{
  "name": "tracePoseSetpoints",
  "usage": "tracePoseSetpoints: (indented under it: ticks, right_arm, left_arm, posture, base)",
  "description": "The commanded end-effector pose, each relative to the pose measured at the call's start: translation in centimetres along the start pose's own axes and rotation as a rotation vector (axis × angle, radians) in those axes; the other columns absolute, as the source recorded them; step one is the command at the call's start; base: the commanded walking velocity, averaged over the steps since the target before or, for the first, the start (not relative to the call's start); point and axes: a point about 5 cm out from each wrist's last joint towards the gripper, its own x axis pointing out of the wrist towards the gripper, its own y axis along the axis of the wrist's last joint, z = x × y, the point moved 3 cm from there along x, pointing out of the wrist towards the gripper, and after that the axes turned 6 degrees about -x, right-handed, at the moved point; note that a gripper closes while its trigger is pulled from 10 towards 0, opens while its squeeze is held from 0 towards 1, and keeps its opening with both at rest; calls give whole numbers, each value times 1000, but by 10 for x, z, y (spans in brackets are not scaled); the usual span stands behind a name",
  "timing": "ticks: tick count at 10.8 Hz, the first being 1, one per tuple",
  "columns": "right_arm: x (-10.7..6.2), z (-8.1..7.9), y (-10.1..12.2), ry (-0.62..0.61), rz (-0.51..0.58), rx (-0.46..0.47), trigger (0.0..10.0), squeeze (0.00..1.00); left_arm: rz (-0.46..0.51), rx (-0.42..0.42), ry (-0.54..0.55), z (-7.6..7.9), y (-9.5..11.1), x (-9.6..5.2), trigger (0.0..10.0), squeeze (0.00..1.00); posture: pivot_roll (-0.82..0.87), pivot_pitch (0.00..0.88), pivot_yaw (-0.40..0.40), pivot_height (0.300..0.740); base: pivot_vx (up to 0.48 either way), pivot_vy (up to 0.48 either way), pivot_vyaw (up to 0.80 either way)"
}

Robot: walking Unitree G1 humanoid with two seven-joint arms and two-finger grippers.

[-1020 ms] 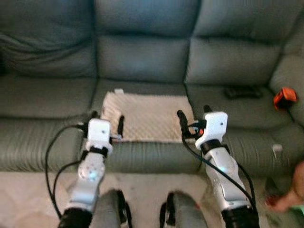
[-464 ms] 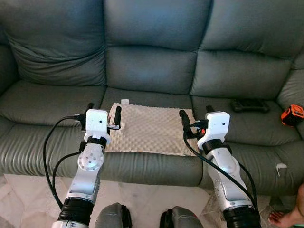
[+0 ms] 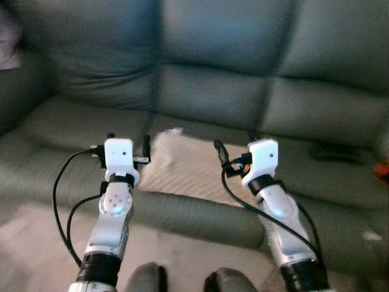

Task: Move the pillow to the sofa

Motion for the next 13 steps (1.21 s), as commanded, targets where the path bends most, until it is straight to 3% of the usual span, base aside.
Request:
tracePoseSetpoints:
  ticks: [1,4,13]
  right_arm:
    - [-1,1,-1,1,-2,7,10000,0]
    - [-2,-2,-2,12,-1,10,10000,0]
    - [-3,-7,-3,37,3,40,10000,0]
  left_arm:
    - [-2,6,9,-4,0,-1,10000,0]
    - [-41,-40,24,-6,-4,0,10000,0]
    - [-43,-11,36,-11,-4,-2,10000,0]
  posture:
    - [-51,54,-40,740]
    - [-52,54,-37,740]
    - [-42,70,-37,740]
  base:
    - [0,0,800]
    - [0,0,800]
    - [0,0,792]
